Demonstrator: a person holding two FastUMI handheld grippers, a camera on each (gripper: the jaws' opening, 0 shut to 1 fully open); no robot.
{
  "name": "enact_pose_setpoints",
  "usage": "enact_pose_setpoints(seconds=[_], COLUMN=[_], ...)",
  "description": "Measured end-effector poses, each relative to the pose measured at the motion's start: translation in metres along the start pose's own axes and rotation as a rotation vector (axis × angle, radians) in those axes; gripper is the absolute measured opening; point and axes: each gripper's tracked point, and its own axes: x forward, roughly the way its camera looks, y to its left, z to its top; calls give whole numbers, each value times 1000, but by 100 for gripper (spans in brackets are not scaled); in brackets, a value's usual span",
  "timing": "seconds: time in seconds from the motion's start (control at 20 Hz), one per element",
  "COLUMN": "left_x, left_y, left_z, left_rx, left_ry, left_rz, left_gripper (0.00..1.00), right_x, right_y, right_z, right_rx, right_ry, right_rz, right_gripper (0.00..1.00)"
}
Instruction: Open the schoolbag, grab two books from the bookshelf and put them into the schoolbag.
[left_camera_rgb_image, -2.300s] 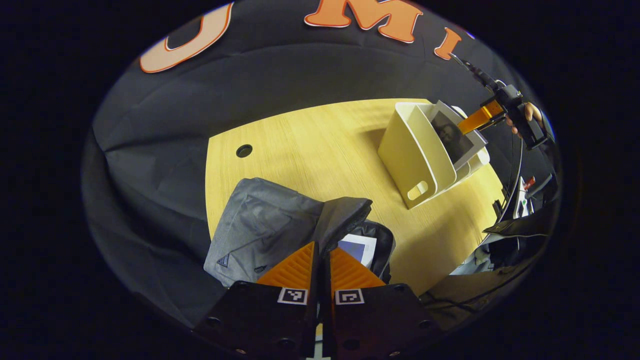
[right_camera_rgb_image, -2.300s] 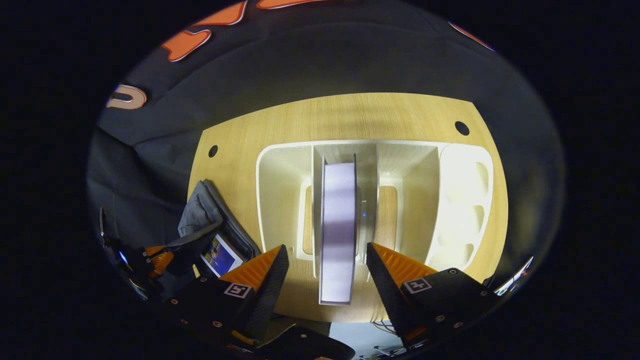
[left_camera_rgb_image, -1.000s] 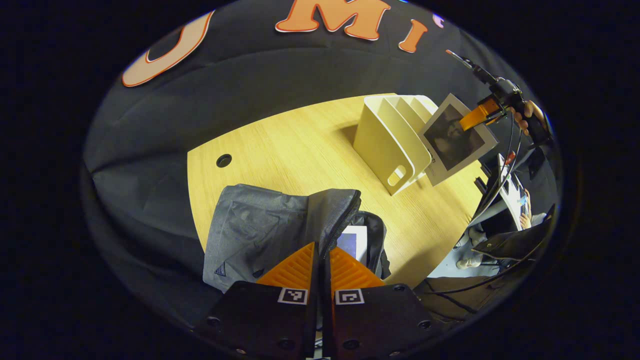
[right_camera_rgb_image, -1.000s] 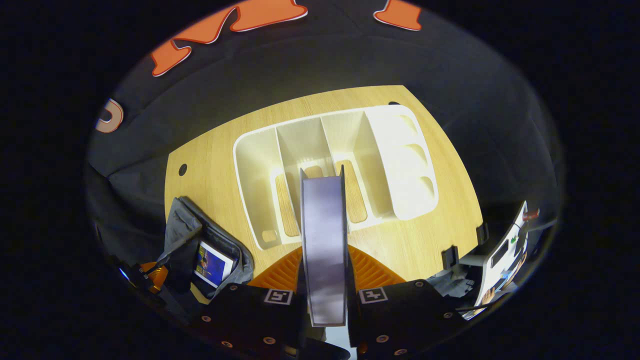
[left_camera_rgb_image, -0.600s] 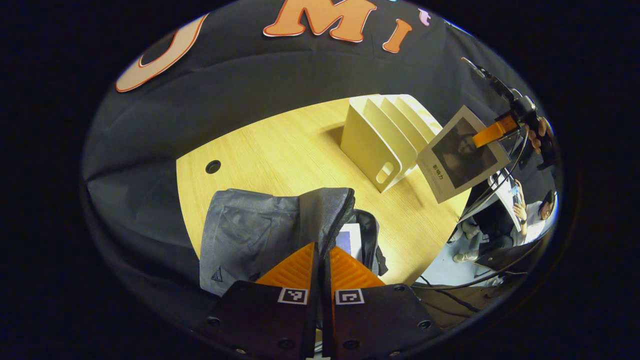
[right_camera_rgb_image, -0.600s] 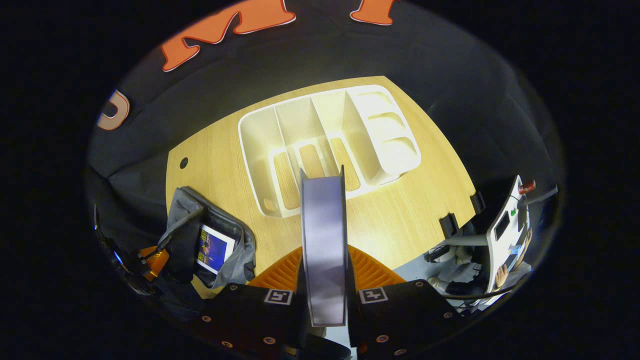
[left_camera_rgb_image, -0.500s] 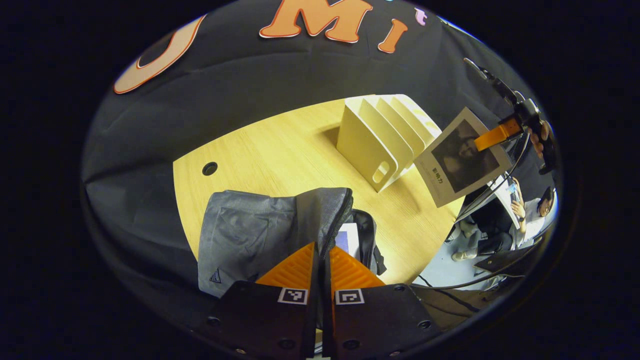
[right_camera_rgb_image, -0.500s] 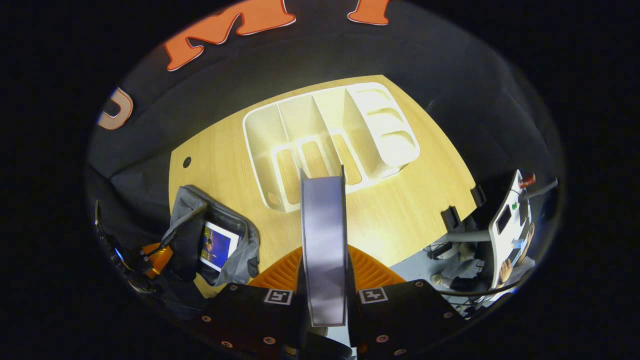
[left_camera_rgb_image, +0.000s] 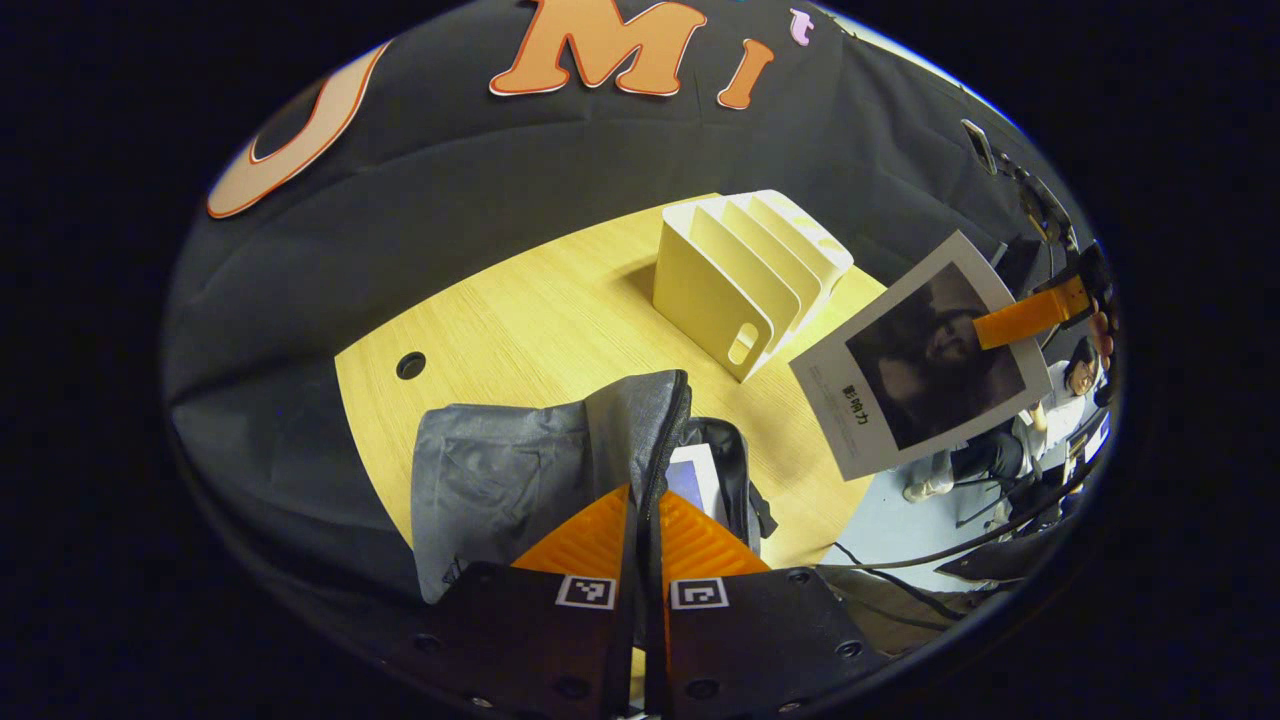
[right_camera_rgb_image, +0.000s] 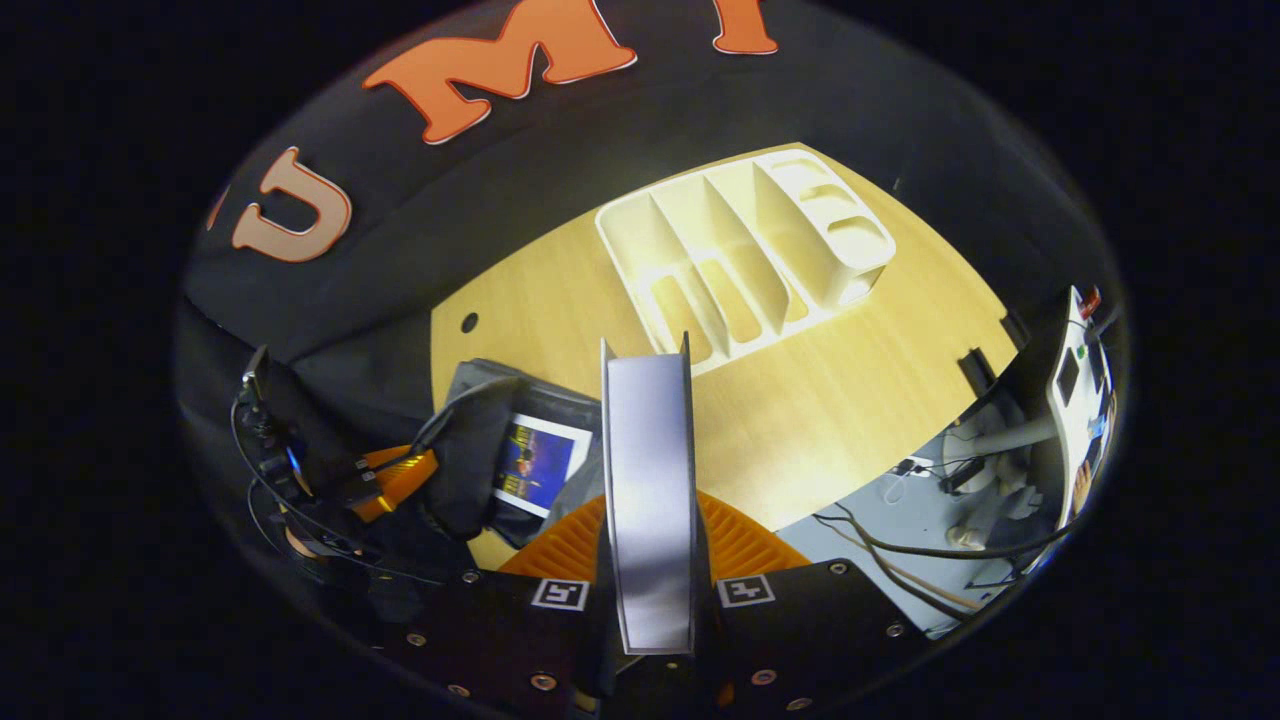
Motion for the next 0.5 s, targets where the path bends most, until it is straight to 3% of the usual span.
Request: enact_pose_setpoints(seconds=[0.5], left_x=[-15], left_y=[13], left_z=[19], left_rx=[-27], left_ry=[-66], left_rz=[29], left_gripper=[6], right_x=[59], right_y=[70], right_z=[-22], right_rx=[185], right_ry=[14], right_rz=[276], right_gripper=[32])
